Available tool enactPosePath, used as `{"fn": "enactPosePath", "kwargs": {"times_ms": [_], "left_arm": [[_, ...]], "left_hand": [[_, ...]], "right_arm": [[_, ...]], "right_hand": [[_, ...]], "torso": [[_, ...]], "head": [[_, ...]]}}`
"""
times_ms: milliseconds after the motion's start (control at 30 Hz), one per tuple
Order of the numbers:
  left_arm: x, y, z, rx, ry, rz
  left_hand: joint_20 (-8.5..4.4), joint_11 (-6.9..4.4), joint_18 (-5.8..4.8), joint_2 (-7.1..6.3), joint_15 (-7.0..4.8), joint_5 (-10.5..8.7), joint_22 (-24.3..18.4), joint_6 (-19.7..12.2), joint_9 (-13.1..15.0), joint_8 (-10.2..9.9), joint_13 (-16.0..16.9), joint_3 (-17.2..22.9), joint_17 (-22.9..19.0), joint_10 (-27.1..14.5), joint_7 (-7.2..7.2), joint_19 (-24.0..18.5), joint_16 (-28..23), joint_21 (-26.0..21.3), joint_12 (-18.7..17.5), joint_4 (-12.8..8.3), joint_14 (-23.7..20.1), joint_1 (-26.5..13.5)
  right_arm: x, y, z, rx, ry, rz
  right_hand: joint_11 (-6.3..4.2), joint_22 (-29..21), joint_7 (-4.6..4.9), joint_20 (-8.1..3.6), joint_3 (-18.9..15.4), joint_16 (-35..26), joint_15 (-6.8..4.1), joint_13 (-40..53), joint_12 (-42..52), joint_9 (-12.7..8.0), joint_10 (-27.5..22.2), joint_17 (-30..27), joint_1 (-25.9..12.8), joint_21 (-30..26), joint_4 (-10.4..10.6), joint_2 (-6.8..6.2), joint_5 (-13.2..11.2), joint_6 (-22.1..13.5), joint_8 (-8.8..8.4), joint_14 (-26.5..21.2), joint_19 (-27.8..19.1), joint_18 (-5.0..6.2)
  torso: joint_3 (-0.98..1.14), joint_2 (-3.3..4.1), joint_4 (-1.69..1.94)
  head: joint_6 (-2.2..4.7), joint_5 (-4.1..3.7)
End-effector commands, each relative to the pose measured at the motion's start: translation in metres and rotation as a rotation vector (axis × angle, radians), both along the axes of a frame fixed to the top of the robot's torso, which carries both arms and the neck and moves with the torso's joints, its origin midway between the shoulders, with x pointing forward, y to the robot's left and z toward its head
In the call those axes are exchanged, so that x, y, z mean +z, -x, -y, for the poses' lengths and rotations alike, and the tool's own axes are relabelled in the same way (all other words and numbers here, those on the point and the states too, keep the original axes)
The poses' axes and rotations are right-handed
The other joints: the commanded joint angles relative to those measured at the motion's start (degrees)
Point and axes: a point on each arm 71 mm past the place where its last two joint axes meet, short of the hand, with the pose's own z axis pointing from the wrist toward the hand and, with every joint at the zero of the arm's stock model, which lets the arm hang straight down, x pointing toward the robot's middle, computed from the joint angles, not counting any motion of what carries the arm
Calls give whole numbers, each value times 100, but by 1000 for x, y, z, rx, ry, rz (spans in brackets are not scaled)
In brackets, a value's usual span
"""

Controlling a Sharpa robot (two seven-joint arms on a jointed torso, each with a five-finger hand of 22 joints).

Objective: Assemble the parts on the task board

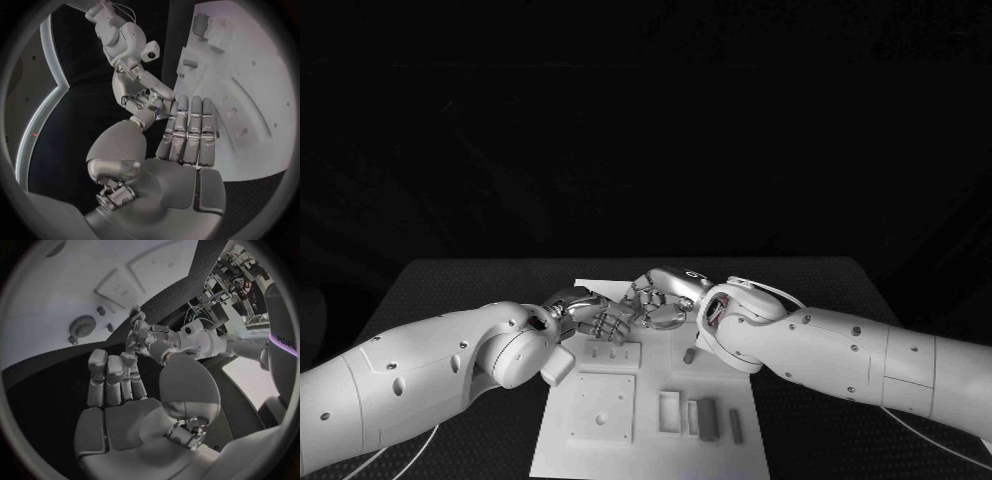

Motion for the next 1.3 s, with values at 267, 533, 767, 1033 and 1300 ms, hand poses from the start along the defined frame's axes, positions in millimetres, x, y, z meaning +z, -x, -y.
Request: {"fn": "enactPosePath", "kwargs": {"times_ms": [267,533,767,1033,1300], "left_arm": [[5,-3,1,20,9,42],[3,-5,-4,19,-47,53],[1,-4,-7,-13,-88,45],[0,-4,-11,-25,-117,50],[-2,-7,-15,-40,-208,69]], "left_hand": [[-121,-74,-38,59,-70,271,89,268,95,69,179,144,147,187,-119,115,14,-9,83,14,207,-119],[-184,-130,-57,68,-137,279,163,369,196,110,307,163,249,289,-147,199,30,23,134,-1,330,-164],[-204,-153,-85,64,-164,313,204,409,248,124,357,172,290,330,-156,171,30,17,145,-13,384,-168],[-227,-169,-85,60,-183,317,264,428,290,124,399,170,330,365,-152,201,29,49,150,-18,428,-168],[-279,-195,-85,39,-226,319,435,452,364,99,484,142,459,427,-161,257,57,145,152,-12,528,-180]], "right_arm": [[-8,4,-4,35,26,-34],[-8,2,1,16,18,-29],[-8,-2,11,-11,4,-22],[-7,-6,30,-52,-54,-42],[2,-23,63,-162,-145,-47]], "right_hand": [[-18,61,184,-31,-5,2,-47,-10,1,12,16,-11,-36,2,50,14,17,229,12,-14,9,247],[13,47,219,-27,2,-28,-29,-14,-24,-3,-29,-21,-74,-30,66,-74,18,122,-70,-50,-3,247],[77,12,285,-8,19,-97,30,-27,-76,-19,-132,-44,-114,-111,123,-218,17,-26,-177,-134,-41,247],[121,-41,336,33,15,-235,68,-186,-244,-16,-164,-134,-170,-227,250,-430,14,-172,-271,-186,-82,247],[147,-48,363,46,-16,-249,94,-219,-253,-10,-156,-151,-232,-246,333,-490,11,-224,-304,-178,-75,247]], "torso": [[0,-1,2],[9,-1,-2],[8,0,0],[9,1,-1],[14,1,-5]], "head": [[-9,-6],[-2,-20],[-14,-21],[-21,0],[-34,26]]}}
